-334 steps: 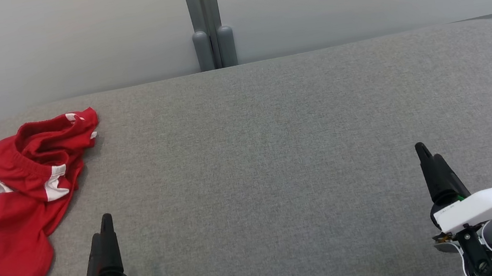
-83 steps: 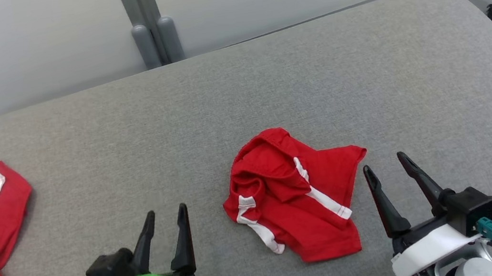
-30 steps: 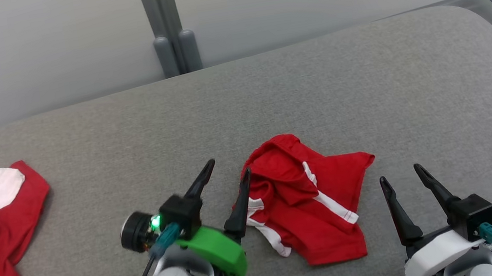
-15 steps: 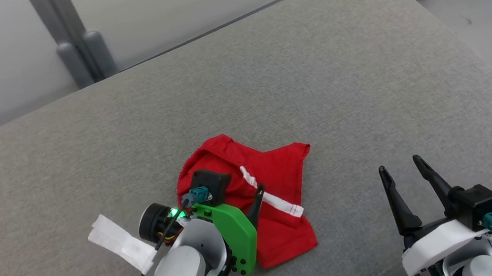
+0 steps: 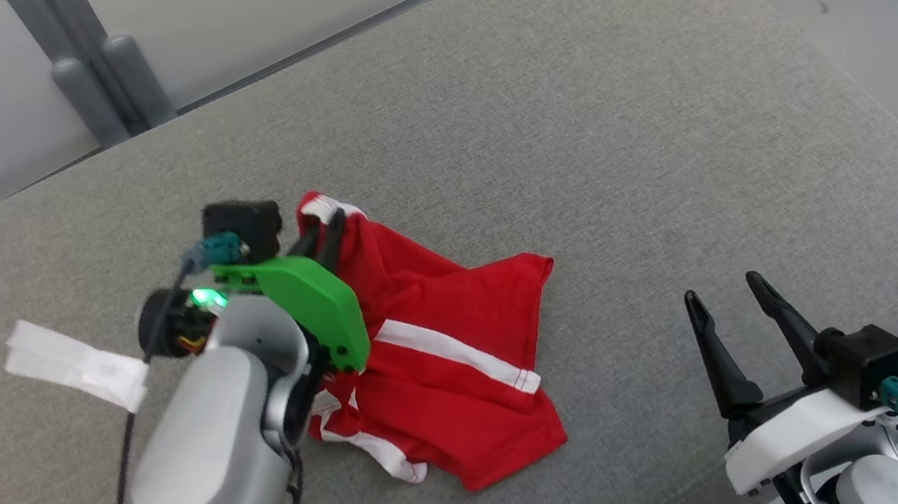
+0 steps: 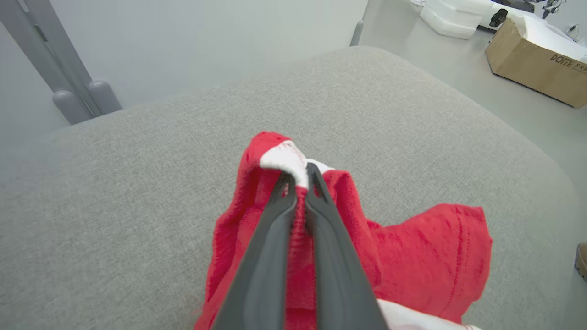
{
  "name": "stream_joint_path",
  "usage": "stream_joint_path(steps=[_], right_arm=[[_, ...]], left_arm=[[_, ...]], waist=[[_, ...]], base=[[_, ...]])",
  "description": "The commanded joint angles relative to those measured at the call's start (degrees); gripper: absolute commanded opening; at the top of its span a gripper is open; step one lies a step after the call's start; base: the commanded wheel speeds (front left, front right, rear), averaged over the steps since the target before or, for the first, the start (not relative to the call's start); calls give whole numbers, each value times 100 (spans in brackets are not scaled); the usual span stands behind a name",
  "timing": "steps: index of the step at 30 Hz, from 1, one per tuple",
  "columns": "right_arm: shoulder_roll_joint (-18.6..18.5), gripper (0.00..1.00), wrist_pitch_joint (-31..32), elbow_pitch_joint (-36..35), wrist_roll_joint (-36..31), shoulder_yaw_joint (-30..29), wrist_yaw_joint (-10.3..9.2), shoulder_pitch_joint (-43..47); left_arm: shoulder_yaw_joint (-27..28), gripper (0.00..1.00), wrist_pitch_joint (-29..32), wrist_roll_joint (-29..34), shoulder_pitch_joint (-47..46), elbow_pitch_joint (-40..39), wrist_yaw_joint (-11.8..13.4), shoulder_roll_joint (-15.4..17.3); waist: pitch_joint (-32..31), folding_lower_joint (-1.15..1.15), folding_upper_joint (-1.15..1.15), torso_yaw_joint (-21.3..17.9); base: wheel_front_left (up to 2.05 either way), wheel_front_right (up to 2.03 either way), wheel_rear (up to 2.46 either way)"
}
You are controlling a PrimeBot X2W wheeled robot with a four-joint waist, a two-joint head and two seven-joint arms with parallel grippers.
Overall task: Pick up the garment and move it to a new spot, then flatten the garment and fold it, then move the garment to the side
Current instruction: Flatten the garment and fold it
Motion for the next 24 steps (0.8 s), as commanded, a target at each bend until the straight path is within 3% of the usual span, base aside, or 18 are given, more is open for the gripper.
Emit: stream_joint_path(steps=[1, 12, 17, 21, 24], right_arm=[[-2, 100, -18, 14, 34, 25, -8, -48], [-3, 100, -18, 118, 29, 165, -8, 9], [-4, 100, -18, 123, -33, 106, -8, 68], [-2, 100, -18, 103, -69, 10, -8, 113], [0, 100, -18, 119, -84, -59, -7, 169]], left_arm=[[68, 0, -47, 49, -299, -44, 44, 115], [490, 0, -680, 361, -1787, 56, 267, 570], [431, 0, -1223, 509, -2262, 119, 31, 641], [327, 0, -1566, 459, -1971, 281, -81, 530], [115, 0, -1759, 305, -1406, 274, -162, 251]], waist=[[-7, 0, 0, -8], [-283, 0, 0, -398], [-322, 0, 0, -492], [-348, 0, 0, -436], [-351, 0, 0, -277]], base=[[0, 0, 0], [0, 0, 0], [0, 0, 0], [0, 0, 0], [0, 0, 0]])
